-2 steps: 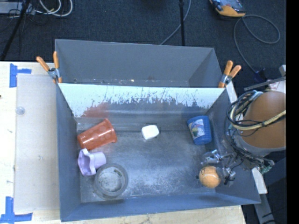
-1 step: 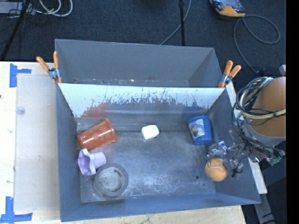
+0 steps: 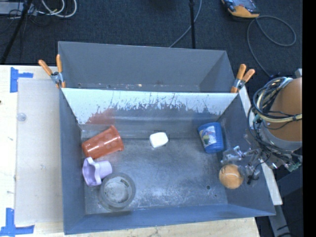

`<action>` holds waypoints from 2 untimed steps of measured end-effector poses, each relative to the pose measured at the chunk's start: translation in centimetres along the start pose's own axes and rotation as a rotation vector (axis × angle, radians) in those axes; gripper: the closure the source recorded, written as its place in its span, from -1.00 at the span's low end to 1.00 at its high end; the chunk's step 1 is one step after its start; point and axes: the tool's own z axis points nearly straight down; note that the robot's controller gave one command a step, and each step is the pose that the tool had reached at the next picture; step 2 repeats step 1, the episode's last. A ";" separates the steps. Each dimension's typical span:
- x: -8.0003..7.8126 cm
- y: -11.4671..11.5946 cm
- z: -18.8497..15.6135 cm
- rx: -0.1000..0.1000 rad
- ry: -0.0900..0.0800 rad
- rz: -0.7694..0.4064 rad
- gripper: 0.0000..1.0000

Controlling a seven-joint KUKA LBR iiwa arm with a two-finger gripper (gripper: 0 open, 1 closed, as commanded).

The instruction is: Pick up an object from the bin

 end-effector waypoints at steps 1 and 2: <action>0.3 -1.8 11.9 -0.002 0.002 -0.111 1.00; 0.3 -1.8 11.9 -0.002 0.002 -0.111 1.00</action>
Offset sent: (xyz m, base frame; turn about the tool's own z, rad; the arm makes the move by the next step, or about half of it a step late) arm 0.0000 0.0000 0.0000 0.0000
